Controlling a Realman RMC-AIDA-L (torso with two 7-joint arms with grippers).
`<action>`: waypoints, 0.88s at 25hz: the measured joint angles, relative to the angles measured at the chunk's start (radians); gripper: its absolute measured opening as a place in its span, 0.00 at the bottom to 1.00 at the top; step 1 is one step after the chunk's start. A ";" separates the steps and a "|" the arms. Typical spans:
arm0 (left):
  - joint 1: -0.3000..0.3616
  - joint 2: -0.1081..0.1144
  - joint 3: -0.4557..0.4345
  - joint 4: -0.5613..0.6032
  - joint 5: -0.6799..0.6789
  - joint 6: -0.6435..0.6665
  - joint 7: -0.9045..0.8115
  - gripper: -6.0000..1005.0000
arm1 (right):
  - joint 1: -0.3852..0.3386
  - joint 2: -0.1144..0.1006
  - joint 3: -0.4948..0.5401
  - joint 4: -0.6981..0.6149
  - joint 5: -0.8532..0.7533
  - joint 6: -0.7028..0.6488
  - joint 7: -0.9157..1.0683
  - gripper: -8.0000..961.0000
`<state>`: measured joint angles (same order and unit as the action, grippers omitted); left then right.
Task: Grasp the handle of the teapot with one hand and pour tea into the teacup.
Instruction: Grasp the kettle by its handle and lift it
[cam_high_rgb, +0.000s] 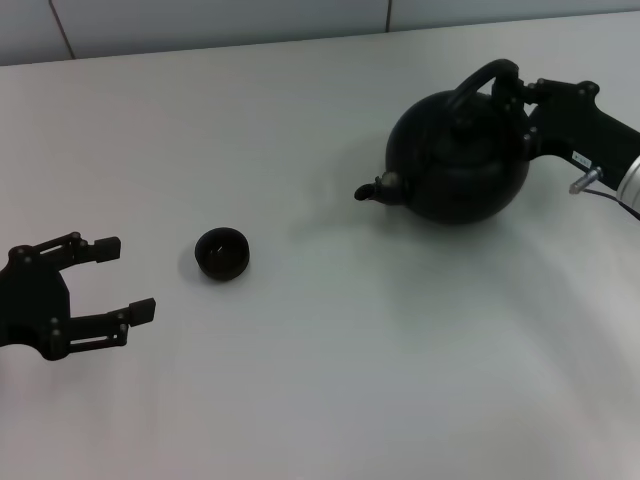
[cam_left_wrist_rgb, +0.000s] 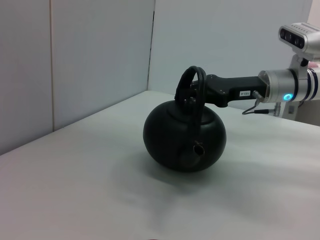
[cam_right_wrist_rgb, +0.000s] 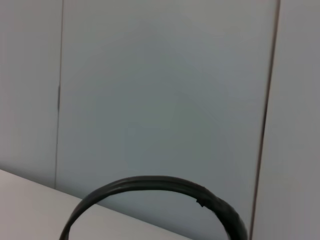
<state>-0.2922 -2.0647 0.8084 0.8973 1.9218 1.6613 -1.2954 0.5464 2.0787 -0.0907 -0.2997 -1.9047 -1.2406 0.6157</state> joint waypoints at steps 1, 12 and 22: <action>0.000 0.000 0.000 0.000 0.000 0.000 0.000 0.86 | 0.004 0.000 -0.001 0.000 -0.002 0.000 0.000 0.09; -0.004 0.000 -0.001 -0.022 -0.004 -0.008 0.006 0.86 | 0.039 -0.002 -0.040 0.001 0.007 -0.018 0.000 0.09; -0.018 0.002 -0.002 -0.017 -0.007 -0.004 -0.002 0.86 | 0.107 0.001 -0.038 0.022 0.009 0.002 0.013 0.09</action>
<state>-0.3105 -2.0627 0.8068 0.8803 1.9152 1.6573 -1.2970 0.6530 2.0801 -0.1287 -0.2775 -1.8958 -1.2383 0.6285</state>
